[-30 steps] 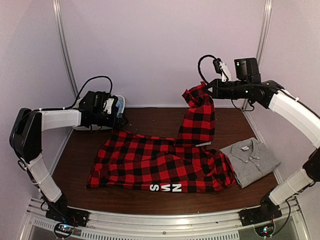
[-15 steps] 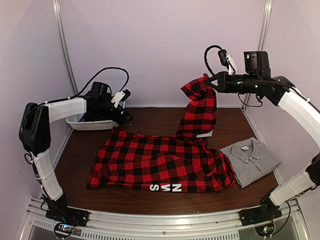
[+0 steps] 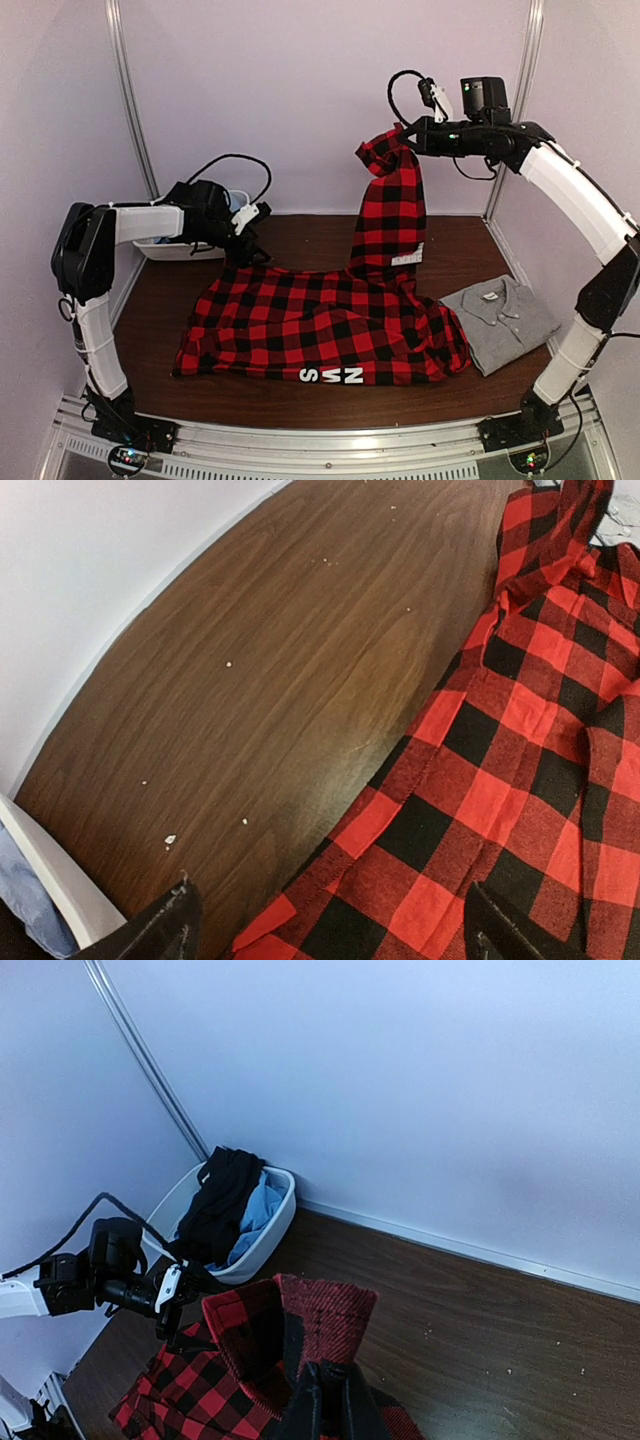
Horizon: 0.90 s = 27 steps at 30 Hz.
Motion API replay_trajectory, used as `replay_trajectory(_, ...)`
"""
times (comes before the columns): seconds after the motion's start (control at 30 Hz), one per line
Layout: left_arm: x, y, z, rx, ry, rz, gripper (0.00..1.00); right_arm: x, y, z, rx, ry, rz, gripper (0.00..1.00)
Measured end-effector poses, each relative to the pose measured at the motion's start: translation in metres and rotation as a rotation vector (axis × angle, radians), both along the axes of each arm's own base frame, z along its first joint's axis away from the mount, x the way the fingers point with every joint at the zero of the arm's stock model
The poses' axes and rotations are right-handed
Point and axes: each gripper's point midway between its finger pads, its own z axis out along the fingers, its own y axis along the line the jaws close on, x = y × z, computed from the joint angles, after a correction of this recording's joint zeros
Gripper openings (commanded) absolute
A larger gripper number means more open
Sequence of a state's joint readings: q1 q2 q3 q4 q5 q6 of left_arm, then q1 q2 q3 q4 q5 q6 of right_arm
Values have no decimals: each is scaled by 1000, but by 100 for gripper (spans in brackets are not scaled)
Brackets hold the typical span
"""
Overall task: Fold and stack the long sleeve shirts
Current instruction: Pick up the shirt from the center of the board.
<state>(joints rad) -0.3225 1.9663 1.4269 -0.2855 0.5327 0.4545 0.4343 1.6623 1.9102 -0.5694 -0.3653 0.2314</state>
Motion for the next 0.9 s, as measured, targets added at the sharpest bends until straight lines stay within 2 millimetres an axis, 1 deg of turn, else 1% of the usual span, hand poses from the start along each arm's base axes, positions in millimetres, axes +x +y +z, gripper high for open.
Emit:
replay_trajectory(0.13, 3, 0, -13, 18, 0, -11, 92, 32, -5, -2, -2, -1, -38, 0)
replay_trajectory(0.2, 5, 0, -16, 25, -10, -9, 92, 45, -6, -2, -2, -2, -50, 0)
replay_trajectory(0.3, 10, 1, -20, 34, -25, -2, 92, 65, -8, 4, 8, -24, -67, 0)
replay_trajectory(0.37, 13, 2, -22, 44, -35, 8, 92, 73, -11, 9, 15, -38, -77, 0)
replay_trajectory(0.47, 19, 5, -27, 65, -48, 22, 92, 77, -14, 12, 22, -47, -84, 0)
replay_trajectory(0.67, 30, 12, -42, 129, -71, 40, 91, 76, -13, 11, 30, -40, -68, 0)
replay_trajectory(0.77, 34, 15, -50, 170, -88, 30, 90, 74, -10, 12, 40, -33, -49, 0)
replay_trajectory(0.83, 35, 17, -51, 195, -99, 19, 90, 70, -8, 10, 52, -20, -35, 0)
replay_trajectory(0.9, 35, 18, -50, 220, -112, -2, 90, 61, -9, 4, 56, 4, -24, 0)
